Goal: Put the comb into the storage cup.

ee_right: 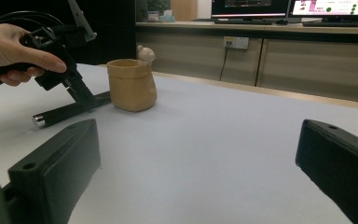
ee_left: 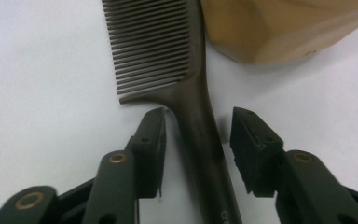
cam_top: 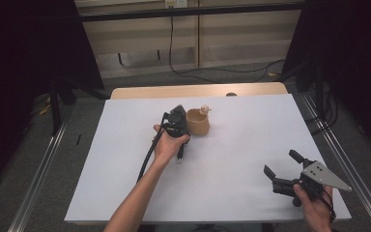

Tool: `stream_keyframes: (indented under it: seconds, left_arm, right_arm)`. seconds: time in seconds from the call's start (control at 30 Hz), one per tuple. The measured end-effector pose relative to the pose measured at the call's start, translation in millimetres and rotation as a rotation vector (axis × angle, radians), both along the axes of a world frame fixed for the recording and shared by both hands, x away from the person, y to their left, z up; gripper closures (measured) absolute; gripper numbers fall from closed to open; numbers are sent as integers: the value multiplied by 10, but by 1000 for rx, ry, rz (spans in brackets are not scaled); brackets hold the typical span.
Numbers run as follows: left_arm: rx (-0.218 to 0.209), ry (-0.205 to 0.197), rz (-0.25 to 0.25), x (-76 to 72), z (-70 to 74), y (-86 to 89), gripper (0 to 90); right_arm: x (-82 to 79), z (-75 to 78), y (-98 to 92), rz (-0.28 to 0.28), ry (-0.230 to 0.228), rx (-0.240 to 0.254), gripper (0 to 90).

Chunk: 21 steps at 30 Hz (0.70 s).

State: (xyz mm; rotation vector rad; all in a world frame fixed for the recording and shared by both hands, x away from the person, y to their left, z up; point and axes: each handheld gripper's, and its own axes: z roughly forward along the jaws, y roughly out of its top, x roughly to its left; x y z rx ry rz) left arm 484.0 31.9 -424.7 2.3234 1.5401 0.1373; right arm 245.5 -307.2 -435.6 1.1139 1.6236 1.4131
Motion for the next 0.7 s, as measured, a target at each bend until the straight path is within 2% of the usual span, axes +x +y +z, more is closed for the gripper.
stream_keyframes:
  seconds: [0.33,0.7]
  left_arm:
    - [35,5,40,12,3,-45,628]
    - [20,23,51,17,10,-34,643]
  right_arm:
    - [3,-1,-1,1,2,-7,0]
    - [3,-2,-2,2,2,-8,0]
